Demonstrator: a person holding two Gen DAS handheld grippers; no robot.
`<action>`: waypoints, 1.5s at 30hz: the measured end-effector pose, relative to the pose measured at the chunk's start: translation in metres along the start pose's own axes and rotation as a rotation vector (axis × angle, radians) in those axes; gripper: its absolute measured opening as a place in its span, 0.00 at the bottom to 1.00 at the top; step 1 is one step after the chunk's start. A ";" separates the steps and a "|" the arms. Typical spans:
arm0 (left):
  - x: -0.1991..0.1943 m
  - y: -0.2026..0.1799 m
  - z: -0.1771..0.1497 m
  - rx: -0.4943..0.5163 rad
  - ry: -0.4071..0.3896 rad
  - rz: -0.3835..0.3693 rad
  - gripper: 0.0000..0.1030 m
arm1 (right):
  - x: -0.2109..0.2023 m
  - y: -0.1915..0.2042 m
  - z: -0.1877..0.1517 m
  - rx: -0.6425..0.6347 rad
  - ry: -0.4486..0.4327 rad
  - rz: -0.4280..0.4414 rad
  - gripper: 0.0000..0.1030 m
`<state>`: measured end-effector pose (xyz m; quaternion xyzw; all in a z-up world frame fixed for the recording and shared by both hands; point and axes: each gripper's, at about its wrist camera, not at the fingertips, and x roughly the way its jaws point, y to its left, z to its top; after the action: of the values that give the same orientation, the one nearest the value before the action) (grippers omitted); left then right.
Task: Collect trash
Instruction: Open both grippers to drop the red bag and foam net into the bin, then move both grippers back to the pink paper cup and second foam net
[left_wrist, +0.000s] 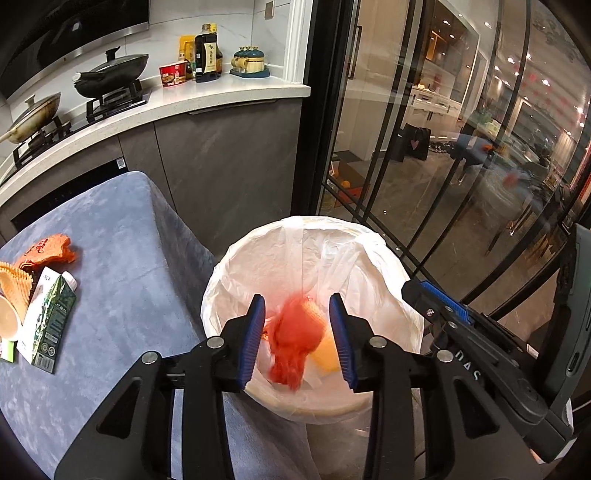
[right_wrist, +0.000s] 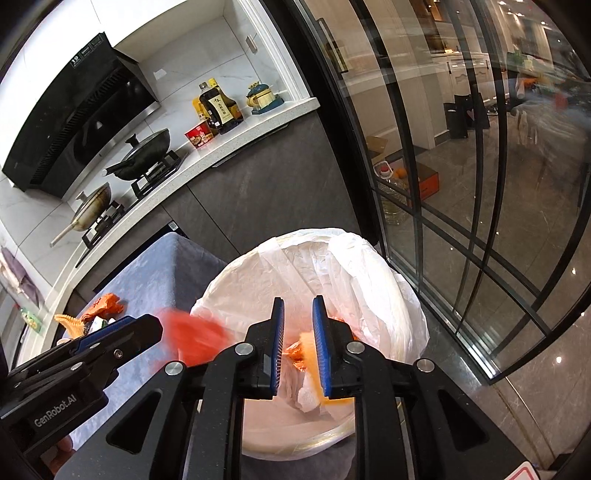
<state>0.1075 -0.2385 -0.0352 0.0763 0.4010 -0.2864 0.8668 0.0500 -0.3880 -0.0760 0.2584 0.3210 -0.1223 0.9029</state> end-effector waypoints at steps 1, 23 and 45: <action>0.000 0.001 0.000 -0.002 -0.002 0.001 0.39 | 0.000 0.000 0.000 0.000 -0.002 -0.001 0.19; -0.034 0.051 -0.001 -0.107 -0.079 0.048 0.57 | -0.022 0.026 -0.001 -0.032 -0.045 0.020 0.36; -0.119 0.191 -0.045 -0.336 -0.178 0.251 0.80 | -0.028 0.167 -0.036 -0.244 -0.007 0.182 0.45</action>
<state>0.1235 -0.0129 0.0046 -0.0456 0.3524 -0.1112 0.9281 0.0749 -0.2268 -0.0174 0.1745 0.3054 -0.0008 0.9361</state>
